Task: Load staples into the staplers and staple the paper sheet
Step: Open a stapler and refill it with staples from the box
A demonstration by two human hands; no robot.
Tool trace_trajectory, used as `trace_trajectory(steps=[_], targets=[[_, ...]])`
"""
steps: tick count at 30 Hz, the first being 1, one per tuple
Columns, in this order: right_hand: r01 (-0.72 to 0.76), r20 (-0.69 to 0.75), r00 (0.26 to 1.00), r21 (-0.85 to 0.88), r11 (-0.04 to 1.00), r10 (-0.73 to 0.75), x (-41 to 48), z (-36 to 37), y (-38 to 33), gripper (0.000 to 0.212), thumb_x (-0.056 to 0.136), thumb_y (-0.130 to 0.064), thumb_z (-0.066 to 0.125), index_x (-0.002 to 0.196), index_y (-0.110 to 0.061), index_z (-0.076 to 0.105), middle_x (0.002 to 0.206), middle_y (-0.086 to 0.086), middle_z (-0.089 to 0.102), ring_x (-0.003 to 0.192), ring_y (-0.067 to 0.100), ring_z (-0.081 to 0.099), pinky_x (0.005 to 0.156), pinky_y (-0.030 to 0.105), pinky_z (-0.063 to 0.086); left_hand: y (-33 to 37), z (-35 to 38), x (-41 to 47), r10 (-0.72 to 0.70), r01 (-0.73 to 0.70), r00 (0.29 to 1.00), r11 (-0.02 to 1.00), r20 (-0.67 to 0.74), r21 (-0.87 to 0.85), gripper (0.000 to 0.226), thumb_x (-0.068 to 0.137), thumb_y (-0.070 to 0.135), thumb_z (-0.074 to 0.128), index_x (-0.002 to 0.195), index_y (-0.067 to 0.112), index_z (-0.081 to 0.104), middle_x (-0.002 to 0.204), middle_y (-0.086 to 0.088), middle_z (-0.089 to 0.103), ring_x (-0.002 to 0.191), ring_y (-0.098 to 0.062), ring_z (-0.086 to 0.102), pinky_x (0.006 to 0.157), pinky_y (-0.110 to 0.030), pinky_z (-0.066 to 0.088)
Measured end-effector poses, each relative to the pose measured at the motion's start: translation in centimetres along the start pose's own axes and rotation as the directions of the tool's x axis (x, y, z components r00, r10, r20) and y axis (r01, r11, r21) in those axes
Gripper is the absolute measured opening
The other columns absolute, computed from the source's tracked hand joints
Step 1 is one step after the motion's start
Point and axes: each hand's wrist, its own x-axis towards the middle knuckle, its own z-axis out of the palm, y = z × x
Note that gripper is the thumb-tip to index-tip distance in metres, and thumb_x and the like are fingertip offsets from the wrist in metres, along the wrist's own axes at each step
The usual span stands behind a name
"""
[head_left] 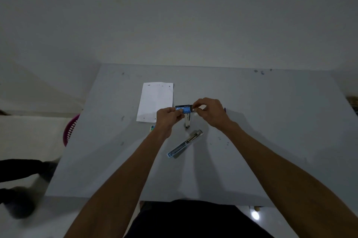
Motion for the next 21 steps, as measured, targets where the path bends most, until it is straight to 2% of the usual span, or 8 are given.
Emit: trace_trajectory(steps=[3,5,11,16,21], targets=[[0.052,0.056,0.997,-0.101,0.994,-0.046,0.31,-0.42,-0.08,0.018,0.086,-0.014,0.066,0.103,-0.013,0.073,0.100,0.009,0.070,0.087,0.022,0.063,0.078,0.035,0.050,0.14,-0.05,-0.08,0.004,-0.004,1.000,1.000,0.006,0.008,0.004,0.083,-0.003,0.066,0.083,-0.005,0.063,0.104,-0.025,0.063,0.084,-0.027,0.065,0.069,-0.021,0.059],[0.085,0.084,0.994,-0.161,0.983,-0.072,0.53,-0.57,-0.21,0.021,0.087,-0.015,0.066,0.106,-0.012,0.072,0.102,0.011,0.069,0.091,0.024,0.063,0.079,0.033,0.048,0.19,-0.02,-0.13,0.010,-0.011,1.000,1.000,0.014,0.012,0.006,0.083,-0.003,0.066,0.079,-0.003,0.062,0.103,-0.024,0.063,0.080,-0.025,0.066,0.068,-0.020,0.059],[0.098,0.127,0.990,-0.301,0.949,-0.062,1.09,-0.59,-0.80,0.016,0.086,-0.016,0.066,0.098,-0.006,0.071,0.101,0.014,0.064,0.090,0.029,0.060,0.077,0.038,0.047,0.05,-0.05,-0.16,0.014,-0.015,1.000,1.000,0.019,0.022,0.005,0.083,-0.003,0.067,0.081,-0.003,0.062,0.108,-0.027,0.063,0.090,-0.029,0.065,0.071,-0.022,0.059],[0.089,0.110,0.992,-0.328,0.941,-0.056,0.97,-0.19,-0.66,0.012,0.087,-0.014,0.062,0.090,-0.003,0.067,0.101,0.013,0.060,0.086,0.028,0.059,0.073,0.037,0.046,-0.08,-0.01,-0.36,-0.004,0.003,1.000,1.000,0.017,0.026,0.004,0.083,-0.003,0.066,0.083,-0.004,0.062,0.109,-0.026,0.063,0.090,-0.028,0.066,0.080,-0.027,0.058],[0.088,0.036,0.996,-0.281,0.956,-0.082,0.74,-0.14,-0.44,0.006,0.085,-0.010,0.063,0.084,-0.004,0.062,0.092,0.011,0.060,0.078,0.026,0.059,0.069,0.040,0.050,-0.07,0.08,-0.45,-0.013,0.013,1.000,0.999,-0.006,0.031,0.006,0.083,-0.003,0.067,0.087,-0.006,0.063,0.108,-0.025,0.063,0.092,-0.028,0.066,0.077,-0.025,0.059]])
